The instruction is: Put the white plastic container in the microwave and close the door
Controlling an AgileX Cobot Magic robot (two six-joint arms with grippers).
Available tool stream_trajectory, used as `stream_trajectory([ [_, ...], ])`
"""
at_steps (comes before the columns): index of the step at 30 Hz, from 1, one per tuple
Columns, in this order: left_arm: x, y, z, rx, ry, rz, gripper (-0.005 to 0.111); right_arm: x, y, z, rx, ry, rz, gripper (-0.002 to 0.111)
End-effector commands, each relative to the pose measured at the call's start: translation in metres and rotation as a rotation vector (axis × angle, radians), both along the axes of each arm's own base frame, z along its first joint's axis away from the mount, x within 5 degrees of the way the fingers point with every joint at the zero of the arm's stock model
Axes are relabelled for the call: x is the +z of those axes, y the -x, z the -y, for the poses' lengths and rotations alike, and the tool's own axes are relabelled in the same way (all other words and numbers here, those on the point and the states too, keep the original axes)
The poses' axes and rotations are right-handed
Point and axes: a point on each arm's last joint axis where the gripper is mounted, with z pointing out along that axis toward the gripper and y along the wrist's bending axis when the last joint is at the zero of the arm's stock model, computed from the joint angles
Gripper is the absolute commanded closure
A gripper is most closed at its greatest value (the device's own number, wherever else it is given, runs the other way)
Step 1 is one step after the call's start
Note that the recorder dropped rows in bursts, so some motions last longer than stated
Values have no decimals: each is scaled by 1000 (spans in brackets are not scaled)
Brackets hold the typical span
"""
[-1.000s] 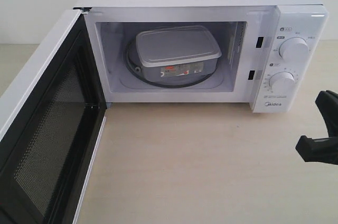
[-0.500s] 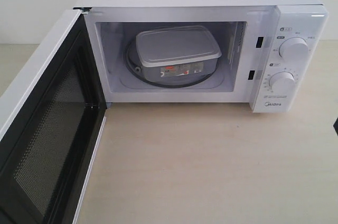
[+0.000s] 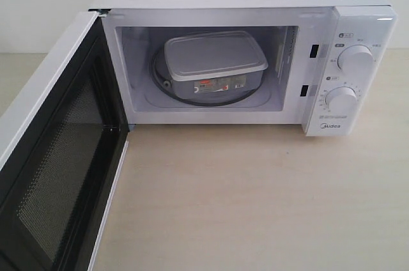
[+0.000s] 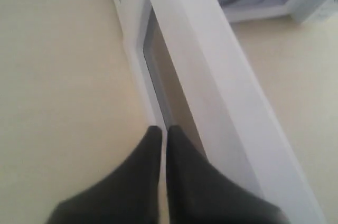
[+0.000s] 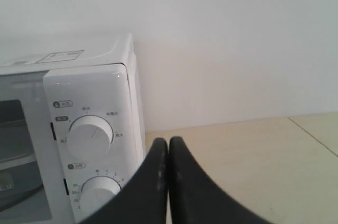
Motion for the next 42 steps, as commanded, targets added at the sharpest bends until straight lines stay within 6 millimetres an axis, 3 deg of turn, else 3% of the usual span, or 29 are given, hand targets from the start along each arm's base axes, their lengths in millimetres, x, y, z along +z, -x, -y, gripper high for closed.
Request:
stream_trajectory([
  [1, -13, -8, 4, -73, -21, -148, 102, 23, -2, -5, 24, 48, 9, 108],
  [6, -19, -18, 12, -155, 32, -209, 102, 42, -5, -8, 23, 28, 49, 108],
  [11, -18, -26, 25, -299, 130, -170, 102, 44, -6, -12, 68, 49, 33, 108],
  [16, -24, -39, 30, -333, 153, -177, 102, 45, -5, -22, 176, 54, 44, 108],
  [21, -37, -55, 58, -424, 170, -167, 102, 54, -5, -26, 213, 5, 85, 108],
  [27, -49, -73, 86, -416, 125, -67, 102, 76, -7, -36, 293, -7, 99, 108],
  [42, -74, -99, 121, -400, 120, 22, 102, 85, -4, -53, 470, 4, 53, 108],
])
